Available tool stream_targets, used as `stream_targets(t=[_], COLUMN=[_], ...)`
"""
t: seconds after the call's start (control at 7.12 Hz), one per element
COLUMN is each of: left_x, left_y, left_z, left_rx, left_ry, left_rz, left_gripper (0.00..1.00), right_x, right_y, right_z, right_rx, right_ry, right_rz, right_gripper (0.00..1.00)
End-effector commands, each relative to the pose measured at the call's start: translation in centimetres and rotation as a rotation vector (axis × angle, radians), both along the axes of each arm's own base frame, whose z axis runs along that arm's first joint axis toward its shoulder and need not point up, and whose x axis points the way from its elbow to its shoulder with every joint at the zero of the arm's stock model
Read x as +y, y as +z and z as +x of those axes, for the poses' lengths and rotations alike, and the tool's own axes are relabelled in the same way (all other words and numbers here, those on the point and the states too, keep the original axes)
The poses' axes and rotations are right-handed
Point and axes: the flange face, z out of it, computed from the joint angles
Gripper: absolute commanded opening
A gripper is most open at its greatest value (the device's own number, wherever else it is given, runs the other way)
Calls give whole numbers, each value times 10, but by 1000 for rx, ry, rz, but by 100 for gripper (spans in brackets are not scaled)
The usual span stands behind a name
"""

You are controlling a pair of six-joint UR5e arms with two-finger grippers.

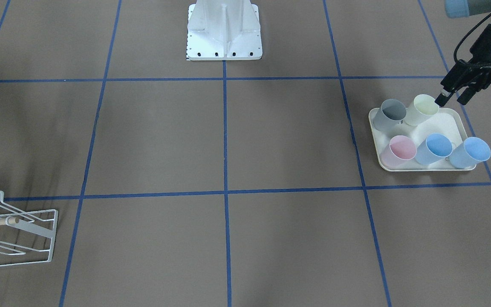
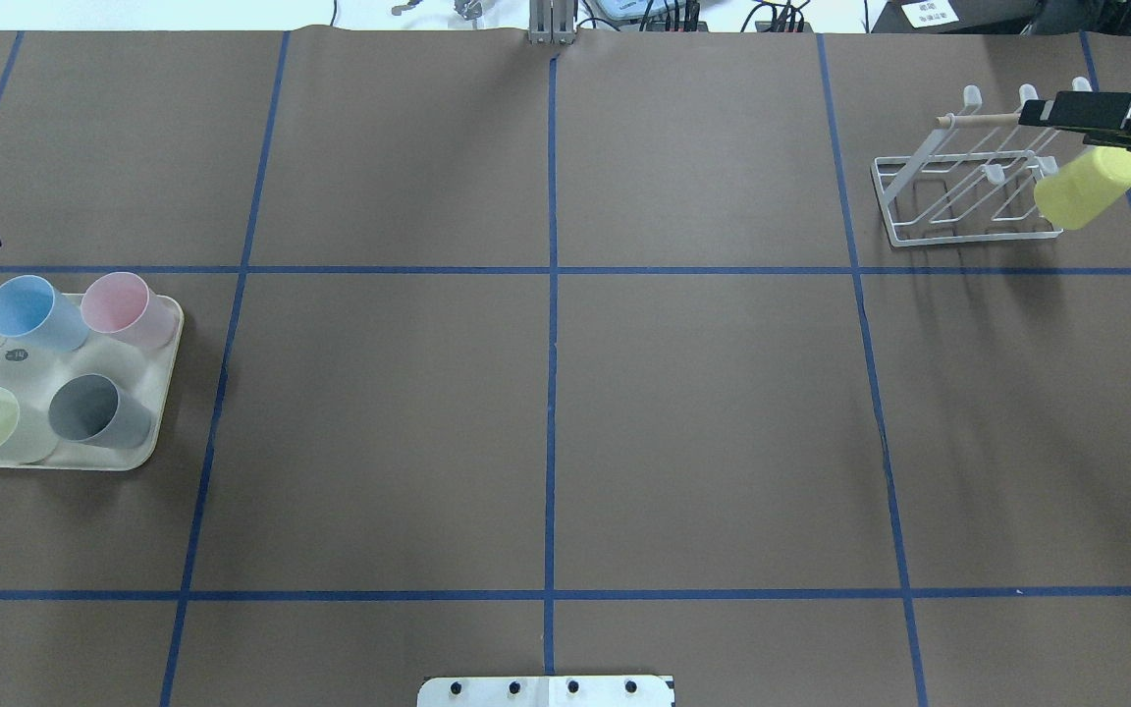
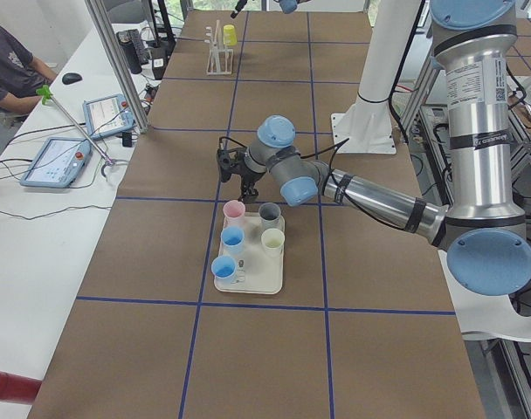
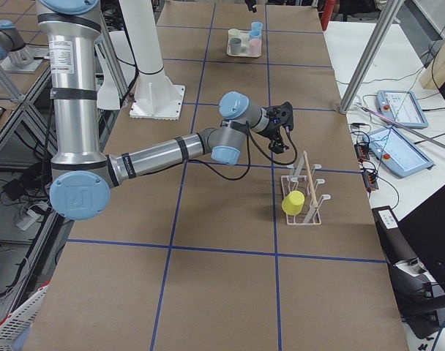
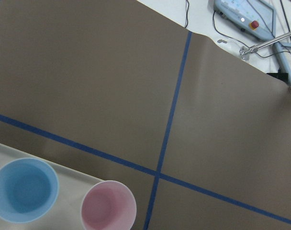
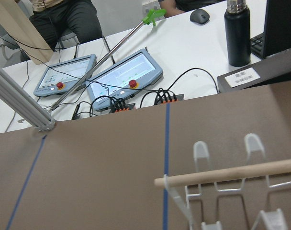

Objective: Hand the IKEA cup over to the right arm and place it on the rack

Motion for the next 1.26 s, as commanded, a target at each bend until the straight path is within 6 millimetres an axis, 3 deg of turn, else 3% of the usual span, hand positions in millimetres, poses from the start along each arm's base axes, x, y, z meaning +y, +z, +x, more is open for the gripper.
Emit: stream_targets(t=[0.0,0.28,0.56,0.84,1.12], left_x=[15,9,-24,-70,-91], left_y=[32,50,58,86,127], left_z=[-4,-18,-45,-51,-58], left_rx=[-62,-141,-220,-232,-247], left_ry=[162,254,308,334,396], left_rz=[-44,-39,-19,-12,9], left_gripper=[100,100,100,100,100], right_x=[5,6,9,8,9], right_y=[-35,-53,-59,-75,-80], right_z=[-24,-52,-76,-99,-119], right_rx=[-120,-176,-185,-223,-235], right_ry=[-54,-89,-126,-152,-174], right_rz=[-61,-88,-93,-111,-119], right_gripper=[98,98,98,98,98])
